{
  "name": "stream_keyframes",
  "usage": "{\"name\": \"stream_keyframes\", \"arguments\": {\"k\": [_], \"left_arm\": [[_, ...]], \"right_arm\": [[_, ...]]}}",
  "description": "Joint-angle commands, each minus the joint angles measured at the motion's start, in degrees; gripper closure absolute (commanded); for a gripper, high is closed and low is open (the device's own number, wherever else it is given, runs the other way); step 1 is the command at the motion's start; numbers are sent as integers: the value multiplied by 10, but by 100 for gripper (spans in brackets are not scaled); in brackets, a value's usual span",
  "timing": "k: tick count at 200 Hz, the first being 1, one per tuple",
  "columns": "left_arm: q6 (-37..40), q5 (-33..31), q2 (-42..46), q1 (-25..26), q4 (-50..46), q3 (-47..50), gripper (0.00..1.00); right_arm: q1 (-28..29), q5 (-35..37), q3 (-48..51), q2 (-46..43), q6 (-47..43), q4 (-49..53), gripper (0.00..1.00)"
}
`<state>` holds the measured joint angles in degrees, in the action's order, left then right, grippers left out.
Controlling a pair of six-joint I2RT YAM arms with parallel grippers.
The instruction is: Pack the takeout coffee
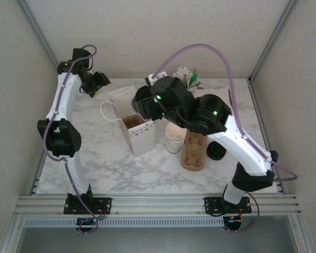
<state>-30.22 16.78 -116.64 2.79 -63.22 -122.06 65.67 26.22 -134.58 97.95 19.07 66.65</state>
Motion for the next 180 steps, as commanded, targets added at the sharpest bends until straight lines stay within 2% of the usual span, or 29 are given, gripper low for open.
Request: {"name": "stream_keyframes", "arguments": {"k": [1, 57, 104, 123, 157, 180], "left_arm": [[19, 67, -41, 3, 19, -10, 40], [32, 155, -136, 11, 57, -51, 38], [28, 227, -212, 37, 94, -78, 39], [38, 250, -235, 59, 98, -84, 44], [95, 240, -242, 89, 61, -68, 42], [109, 236, -218, 90, 67, -8, 43]], "right_arm": [[-10, -43, -35, 27, -24, 14, 38], [-35, -50, -130, 118, -11, 46, 39], [-44, -31, -135, 147, 0, 64, 39], [-46, -21, -135, 151, 0, 72, 39], [-49, -21, -135, 154, 5, 82, 39], [-49, -22, -134, 154, 5, 85, 39]]}}
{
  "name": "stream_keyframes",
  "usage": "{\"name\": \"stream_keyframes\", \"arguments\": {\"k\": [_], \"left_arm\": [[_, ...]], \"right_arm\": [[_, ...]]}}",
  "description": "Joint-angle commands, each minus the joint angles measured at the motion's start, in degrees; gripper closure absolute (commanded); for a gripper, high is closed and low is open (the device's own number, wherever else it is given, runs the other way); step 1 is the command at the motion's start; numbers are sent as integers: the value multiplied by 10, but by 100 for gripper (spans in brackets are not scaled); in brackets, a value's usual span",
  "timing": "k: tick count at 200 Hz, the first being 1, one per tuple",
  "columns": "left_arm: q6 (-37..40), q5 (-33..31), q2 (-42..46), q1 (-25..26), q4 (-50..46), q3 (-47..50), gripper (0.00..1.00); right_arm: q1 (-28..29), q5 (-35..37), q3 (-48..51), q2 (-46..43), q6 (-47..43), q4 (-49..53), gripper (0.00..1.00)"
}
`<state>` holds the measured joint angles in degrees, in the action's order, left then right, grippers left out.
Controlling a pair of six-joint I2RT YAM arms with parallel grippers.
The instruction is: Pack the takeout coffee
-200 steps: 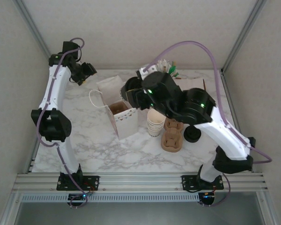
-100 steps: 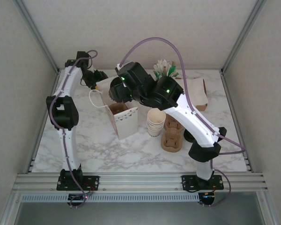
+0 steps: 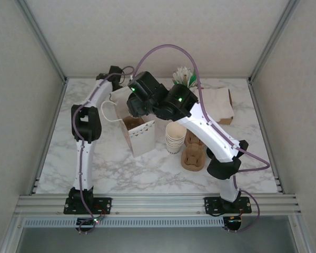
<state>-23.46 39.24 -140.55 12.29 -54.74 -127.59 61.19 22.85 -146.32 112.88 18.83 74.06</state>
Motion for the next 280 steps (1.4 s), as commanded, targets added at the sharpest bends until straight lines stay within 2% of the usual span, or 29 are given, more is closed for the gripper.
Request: {"name": "stream_keyframes", "arguments": {"k": [1, 92, 150, 213, 280], "left_arm": [[42, 10, 23, -5, -17, 51, 43], [-6, -28, 185, 3, 106, 314, 41], [-50, -62, 269, 22, 177, 447, 41], [-92, -121, 351, 25, 188, 535, 41], [-126, -142, 421, 33, 208, 602, 40]], "right_arm": [[-4, 11, -17, 5, 8, 10, 39], [-4, -30, 12, -11, 11, 23, 39], [7, -73, 120, -71, 4, 9, 40], [39, -64, 155, -76, -38, 10, 41], [47, -75, 150, -49, -86, 19, 42]]}}
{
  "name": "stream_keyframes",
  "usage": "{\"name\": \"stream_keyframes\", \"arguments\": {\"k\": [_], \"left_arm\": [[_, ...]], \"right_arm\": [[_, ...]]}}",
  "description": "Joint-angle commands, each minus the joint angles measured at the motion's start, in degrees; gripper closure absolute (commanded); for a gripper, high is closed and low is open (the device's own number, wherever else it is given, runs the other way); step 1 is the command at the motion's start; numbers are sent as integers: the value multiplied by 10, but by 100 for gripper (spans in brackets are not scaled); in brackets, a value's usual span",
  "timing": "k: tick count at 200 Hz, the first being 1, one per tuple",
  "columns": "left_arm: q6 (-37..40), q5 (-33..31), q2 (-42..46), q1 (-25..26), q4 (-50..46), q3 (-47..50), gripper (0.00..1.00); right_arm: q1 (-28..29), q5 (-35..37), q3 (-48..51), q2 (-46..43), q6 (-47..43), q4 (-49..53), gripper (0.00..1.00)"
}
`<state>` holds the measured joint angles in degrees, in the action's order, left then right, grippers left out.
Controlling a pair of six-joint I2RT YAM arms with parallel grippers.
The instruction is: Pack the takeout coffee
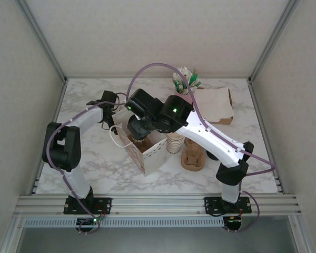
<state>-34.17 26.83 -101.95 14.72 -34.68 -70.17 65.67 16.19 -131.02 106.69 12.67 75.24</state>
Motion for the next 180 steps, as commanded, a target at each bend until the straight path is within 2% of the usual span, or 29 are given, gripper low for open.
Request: {"name": "stream_keyframes", "arguments": {"k": [1, 52, 105, 180], "left_arm": [[-19, -19, 37, 8, 7, 29, 40], [-22, -20, 68, 8, 10, 71, 40], [-20, -27, 74, 8, 2, 66, 40], [-14, -30, 66, 7, -6, 59, 40]], "right_arm": [[3, -9, -3, 13, -25, 7, 43], [2, -23, 0, 42, -48, 11, 43], [-3, -30, 24, 59, -66, 10, 45], [-6, -30, 117, 50, -74, -34, 48]]}}
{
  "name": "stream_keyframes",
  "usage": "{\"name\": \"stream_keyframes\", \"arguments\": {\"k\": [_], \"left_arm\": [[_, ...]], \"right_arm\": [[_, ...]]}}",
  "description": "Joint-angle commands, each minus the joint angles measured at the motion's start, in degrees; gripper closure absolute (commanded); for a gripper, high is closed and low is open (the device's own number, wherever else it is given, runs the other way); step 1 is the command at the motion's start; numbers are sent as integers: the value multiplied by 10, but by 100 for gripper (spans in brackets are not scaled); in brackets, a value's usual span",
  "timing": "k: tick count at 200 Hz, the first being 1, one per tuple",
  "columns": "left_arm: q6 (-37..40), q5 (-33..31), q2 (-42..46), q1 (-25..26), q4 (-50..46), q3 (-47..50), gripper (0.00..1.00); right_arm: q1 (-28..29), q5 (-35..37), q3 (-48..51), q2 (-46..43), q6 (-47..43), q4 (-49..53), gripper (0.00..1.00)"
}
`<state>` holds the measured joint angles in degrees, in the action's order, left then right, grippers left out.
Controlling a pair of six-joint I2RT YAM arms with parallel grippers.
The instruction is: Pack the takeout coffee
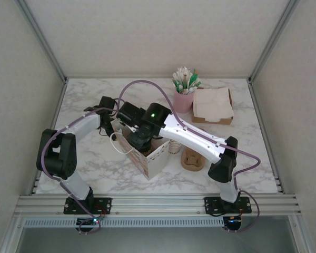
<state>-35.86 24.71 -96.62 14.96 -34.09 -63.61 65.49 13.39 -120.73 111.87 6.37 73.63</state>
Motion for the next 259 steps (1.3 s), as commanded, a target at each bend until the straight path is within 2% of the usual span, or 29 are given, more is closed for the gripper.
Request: {"name": "stream_keyframes", "arguments": {"k": [1, 90, 171, 259], "left_arm": [[3, -9, 13, 5, -11, -6, 40], [3, -9, 7, 5, -15, -10, 41], [1, -8, 2, 5, -17, -14, 43], [-1, -11, -1, 5, -17, -17, 43]], "right_arm": [[-4, -2, 14, -2, -11, -19, 48], [-17, 0, 68, 7, -21, -75, 50], [-23, -6, 76, 28, -32, -101, 52], [-24, -29, 159, 22, -17, -138, 53]]}}
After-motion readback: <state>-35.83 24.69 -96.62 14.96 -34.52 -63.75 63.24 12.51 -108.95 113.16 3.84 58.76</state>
